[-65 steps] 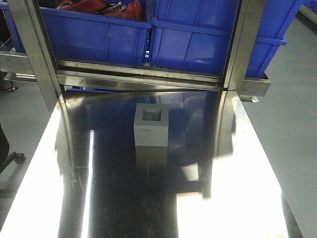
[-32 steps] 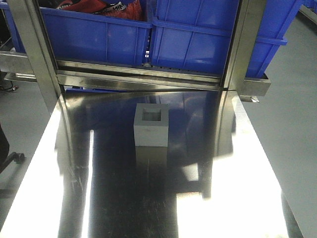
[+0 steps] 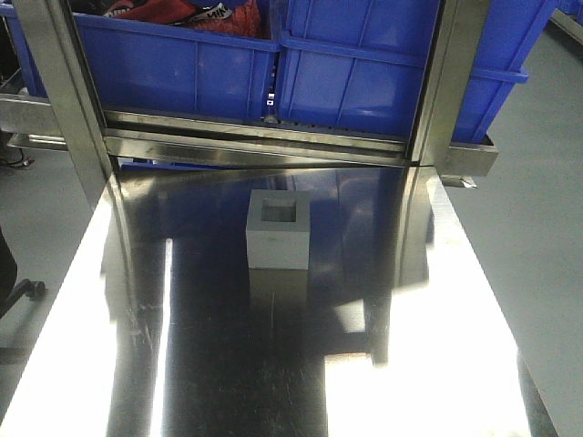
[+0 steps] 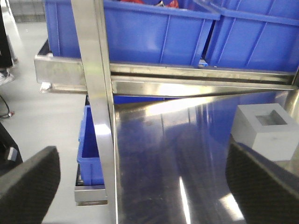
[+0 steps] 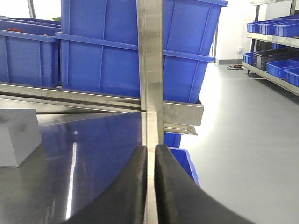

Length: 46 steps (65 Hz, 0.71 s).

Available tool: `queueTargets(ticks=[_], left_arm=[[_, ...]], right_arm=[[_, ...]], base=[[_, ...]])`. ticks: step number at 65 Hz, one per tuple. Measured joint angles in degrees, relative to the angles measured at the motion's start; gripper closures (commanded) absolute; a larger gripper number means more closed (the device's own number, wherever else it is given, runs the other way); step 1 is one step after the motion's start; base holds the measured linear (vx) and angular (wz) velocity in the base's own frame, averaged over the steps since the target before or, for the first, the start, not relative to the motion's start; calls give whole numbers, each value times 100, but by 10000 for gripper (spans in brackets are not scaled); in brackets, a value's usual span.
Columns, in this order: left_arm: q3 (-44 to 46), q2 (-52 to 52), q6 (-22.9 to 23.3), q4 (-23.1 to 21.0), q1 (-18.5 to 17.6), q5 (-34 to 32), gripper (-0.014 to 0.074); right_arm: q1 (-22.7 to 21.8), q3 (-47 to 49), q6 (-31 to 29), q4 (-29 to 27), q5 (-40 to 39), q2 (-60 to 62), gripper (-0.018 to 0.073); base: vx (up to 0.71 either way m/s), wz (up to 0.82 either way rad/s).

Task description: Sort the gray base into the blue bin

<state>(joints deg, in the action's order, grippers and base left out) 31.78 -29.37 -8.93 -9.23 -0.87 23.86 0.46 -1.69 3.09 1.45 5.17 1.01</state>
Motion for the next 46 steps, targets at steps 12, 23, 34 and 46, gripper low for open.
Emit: queueTargets(ticks=[12, 23, 34, 46], left_arm=[[736, -921, -1125, -686, 0, 184, -29], [1747, -2085, -2237, -1840, 0, 582, -27], [2634, -3301, -2800, -2273, -413, 647, -19], [3428, -4486, -2581, -2216, -1266, 528, -15]], right_arm=[[0, 0, 0, 0, 0, 0, 564], [0, 0, 0, 0, 0, 0, 564], [0, 0, 0, 0, 0, 0, 564], [0, 0, 0, 0, 0, 0, 564]], base=[[0, 0], [0, 0], [0, 0], [0, 0]])
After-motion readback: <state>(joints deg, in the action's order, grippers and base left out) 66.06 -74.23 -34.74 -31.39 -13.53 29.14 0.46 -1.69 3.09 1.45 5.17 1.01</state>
